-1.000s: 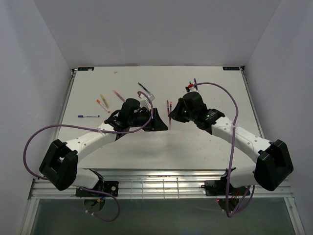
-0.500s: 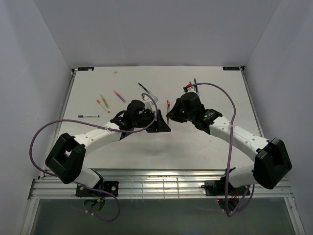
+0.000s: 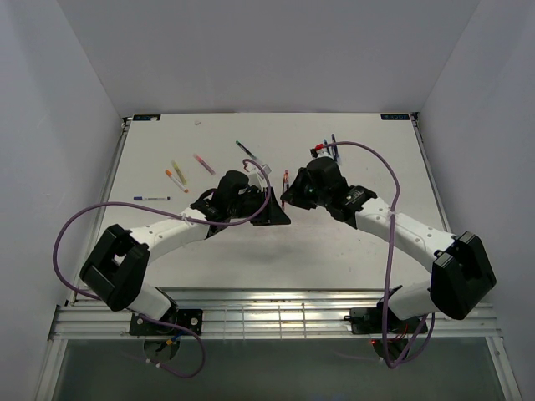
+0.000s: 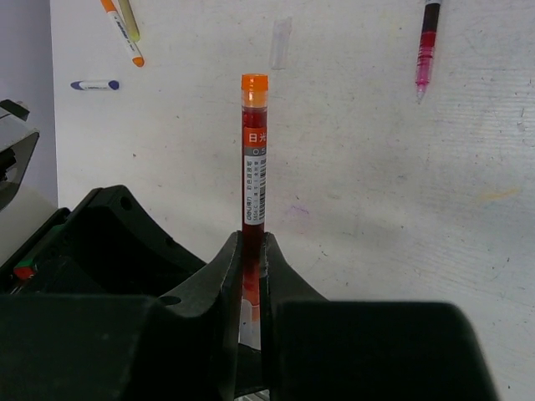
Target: Open the pen caps
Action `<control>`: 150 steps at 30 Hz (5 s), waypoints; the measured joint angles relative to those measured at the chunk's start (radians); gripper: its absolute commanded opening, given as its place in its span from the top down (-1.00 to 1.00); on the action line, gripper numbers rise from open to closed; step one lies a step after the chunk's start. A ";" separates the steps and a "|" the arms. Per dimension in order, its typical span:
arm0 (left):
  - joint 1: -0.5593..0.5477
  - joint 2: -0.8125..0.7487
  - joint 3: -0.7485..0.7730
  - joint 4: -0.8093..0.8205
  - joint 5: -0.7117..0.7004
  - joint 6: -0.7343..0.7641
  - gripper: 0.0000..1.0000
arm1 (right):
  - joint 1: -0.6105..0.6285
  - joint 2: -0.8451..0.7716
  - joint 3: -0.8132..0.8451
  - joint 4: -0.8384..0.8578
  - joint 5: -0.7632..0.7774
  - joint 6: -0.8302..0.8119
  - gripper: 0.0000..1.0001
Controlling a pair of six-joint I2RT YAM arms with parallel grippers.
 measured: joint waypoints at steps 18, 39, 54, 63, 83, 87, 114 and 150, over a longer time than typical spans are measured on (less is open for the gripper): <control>0.002 -0.021 -0.032 0.006 -0.037 0.017 1.00 | 0.000 0.026 -0.001 0.044 -0.035 -0.004 0.85; -0.048 -0.276 -0.323 0.070 -0.070 -0.011 1.00 | -0.256 0.290 0.200 0.253 -0.246 0.082 0.85; 0.154 -0.105 0.087 -0.238 -0.364 0.135 1.00 | -0.235 0.311 0.290 -0.018 -0.190 -0.200 0.85; 0.351 0.141 0.217 -0.271 -0.359 0.209 0.98 | -0.250 0.478 0.409 -0.133 -0.169 -0.367 0.85; 0.393 0.489 0.353 -0.140 -0.210 0.274 0.76 | -0.319 0.729 0.538 -0.175 -0.236 -0.446 0.85; 0.393 0.499 0.353 -0.131 -0.197 0.274 0.68 | -0.323 0.732 0.539 -0.175 -0.248 -0.446 0.85; 0.393 0.502 0.336 -0.102 -0.166 0.257 0.27 | -0.348 0.778 0.565 -0.173 -0.292 -0.445 0.85; 0.395 0.446 0.291 -0.053 -0.126 0.194 0.16 | -0.354 0.782 0.492 -0.034 -0.451 -0.370 0.70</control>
